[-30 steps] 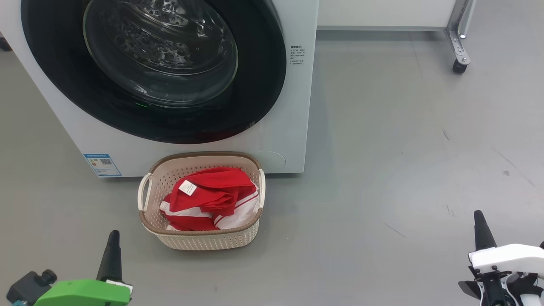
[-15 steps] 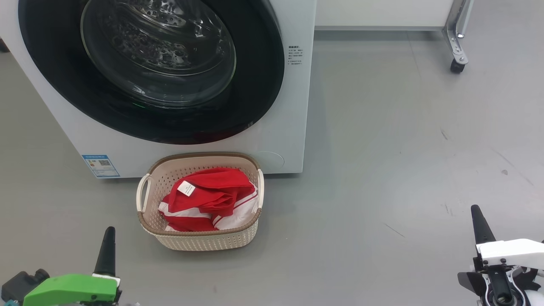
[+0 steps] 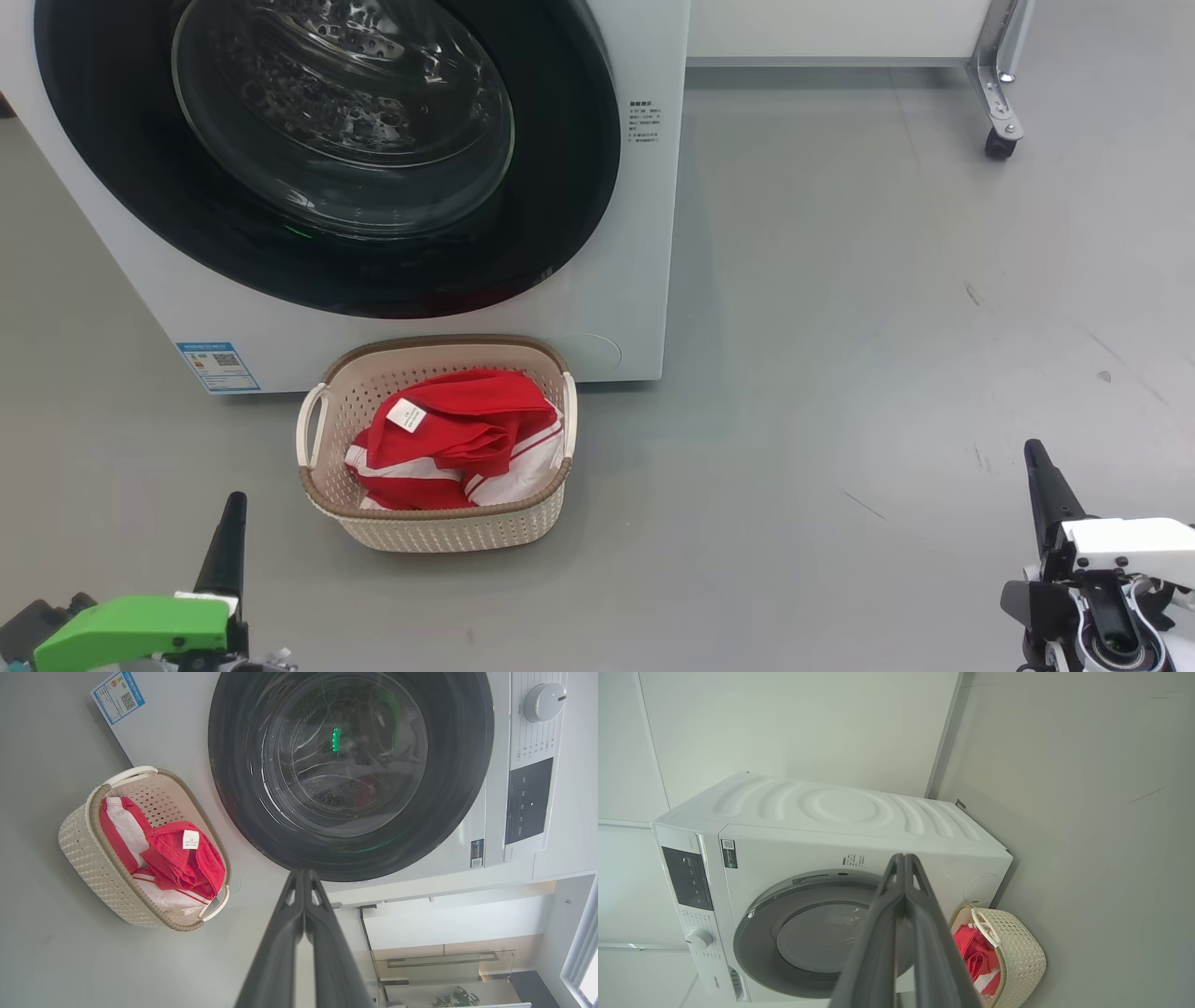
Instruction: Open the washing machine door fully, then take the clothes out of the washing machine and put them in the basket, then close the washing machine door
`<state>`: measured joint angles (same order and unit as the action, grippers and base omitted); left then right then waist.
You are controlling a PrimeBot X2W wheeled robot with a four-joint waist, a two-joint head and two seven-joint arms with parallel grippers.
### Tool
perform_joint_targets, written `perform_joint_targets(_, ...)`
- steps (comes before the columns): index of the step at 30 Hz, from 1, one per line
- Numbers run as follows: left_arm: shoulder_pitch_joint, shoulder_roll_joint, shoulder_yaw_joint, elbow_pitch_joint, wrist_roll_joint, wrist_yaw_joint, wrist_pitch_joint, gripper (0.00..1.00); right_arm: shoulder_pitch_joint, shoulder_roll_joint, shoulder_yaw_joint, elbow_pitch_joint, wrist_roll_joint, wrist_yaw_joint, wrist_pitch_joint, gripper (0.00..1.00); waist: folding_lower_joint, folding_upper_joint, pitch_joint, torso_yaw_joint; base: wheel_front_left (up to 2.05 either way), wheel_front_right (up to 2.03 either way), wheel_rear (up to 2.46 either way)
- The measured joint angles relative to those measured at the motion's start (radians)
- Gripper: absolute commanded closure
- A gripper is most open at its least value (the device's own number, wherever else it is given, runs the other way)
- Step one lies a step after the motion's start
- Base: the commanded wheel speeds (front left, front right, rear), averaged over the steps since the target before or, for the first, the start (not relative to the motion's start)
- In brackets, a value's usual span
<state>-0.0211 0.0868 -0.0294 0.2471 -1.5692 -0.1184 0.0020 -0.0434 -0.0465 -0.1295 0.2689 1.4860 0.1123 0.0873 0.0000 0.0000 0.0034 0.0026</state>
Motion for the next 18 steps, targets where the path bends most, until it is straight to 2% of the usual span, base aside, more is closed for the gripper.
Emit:
perform_joint_targets(8,-0.02,0.005,0.008,0.009,-0.102,-0.001,0.025,1.0,-0.016,0.006,-0.011,0.007,0.1,0.004,0.023,1.0,0.0,0.0,0.0,-0.003,0.0,0.0,0.0)
perform_joint_targets(18,-0.021,0.007,0.011,0.014,-0.107,-0.001,0.029,1.0,-0.017,0.007,-0.013,0.008,0.109,0.009,0.03,1.0,0.0,0.0,0.0,-0.003,0.0,0.0,0.0)
